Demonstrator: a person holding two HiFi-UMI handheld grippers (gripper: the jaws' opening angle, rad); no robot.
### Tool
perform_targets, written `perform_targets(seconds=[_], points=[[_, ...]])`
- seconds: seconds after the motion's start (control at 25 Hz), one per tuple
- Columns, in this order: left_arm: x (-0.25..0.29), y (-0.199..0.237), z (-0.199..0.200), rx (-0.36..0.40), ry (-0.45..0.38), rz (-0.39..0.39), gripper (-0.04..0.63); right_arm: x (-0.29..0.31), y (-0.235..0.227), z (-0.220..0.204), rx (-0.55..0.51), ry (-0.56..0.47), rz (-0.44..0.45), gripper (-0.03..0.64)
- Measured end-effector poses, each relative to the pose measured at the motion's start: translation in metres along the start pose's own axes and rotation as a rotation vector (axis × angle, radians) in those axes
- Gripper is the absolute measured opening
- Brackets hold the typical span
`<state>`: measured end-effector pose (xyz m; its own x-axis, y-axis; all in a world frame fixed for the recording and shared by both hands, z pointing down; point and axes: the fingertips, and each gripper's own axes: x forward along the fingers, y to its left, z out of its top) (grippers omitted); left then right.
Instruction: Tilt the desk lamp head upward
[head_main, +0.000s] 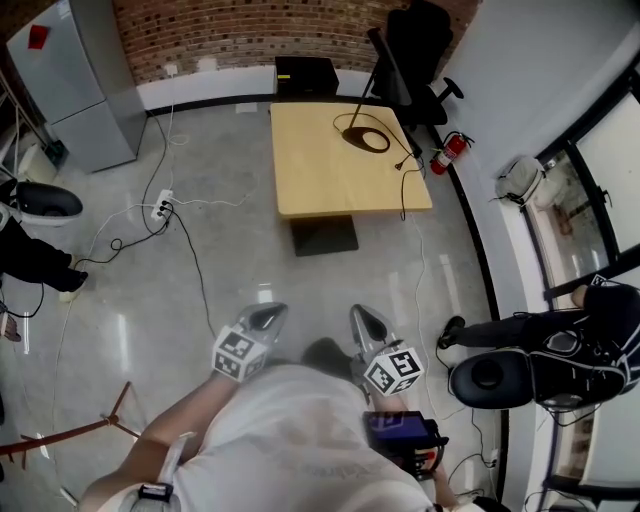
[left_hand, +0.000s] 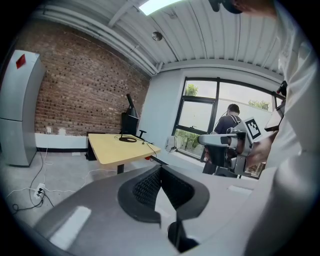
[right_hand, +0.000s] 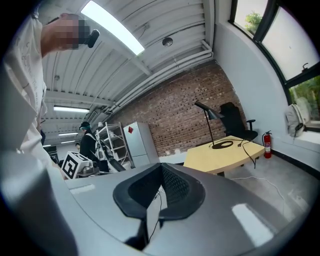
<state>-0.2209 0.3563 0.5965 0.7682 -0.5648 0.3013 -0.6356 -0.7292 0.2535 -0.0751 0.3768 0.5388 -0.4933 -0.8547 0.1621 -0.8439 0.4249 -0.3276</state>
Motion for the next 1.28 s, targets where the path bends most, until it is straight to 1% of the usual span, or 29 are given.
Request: perform_targets(seconds=[0.16,0.36,0.44,0.56,0.68,0.76,0.96,1.12,1.28], points=[[-0.004,0.005,-0.001,-0.004,-0.003,0.012,0.002,0.005,0.001,-0.003,0.015,-0.009,0.004,0.009],[-0.007,0.021,0.002,-0.042,-0.013,0.044,0.002,0.016,0.009,0.001,0.007,0.011,0.014,0.011],[-0.005,0.023,0.003,-0.049,-0.015,0.045,0.002,0.015,0.007,-0.001,0.005,0.025,0.005,0.011],[0.003,0.022,0.005,-0.041,-0.018,0.033,0.002,0.014,0.001,-0.001,0.008,0.027,-0.003,0.011],[0.005,0.022,0.0,-0.04,-0.005,0.029,0.001,0.018,-0.001,-0.005,0.006,0.046,0.0,0.011],[0.005,0.024,-0.005,-0.049,0.009,0.037,0.002,0.024,-0.003,-0.01,0.023,0.05,0.005,0.011],[0.003,0.039,-0.014,-0.074,0.051,0.09,0.002,0.044,-0.004,-0.017,0.06,0.062,0.058,0.012],[0.013,0.051,-0.009,-0.057,0.066,0.095,0.002,0.066,-0.015,-0.014,0.066,0.058,0.071,0.012],[0.032,0.064,0.004,-0.05,0.071,0.11,0.002,0.086,-0.031,-0.003,0.052,0.056,0.093,0.012]])
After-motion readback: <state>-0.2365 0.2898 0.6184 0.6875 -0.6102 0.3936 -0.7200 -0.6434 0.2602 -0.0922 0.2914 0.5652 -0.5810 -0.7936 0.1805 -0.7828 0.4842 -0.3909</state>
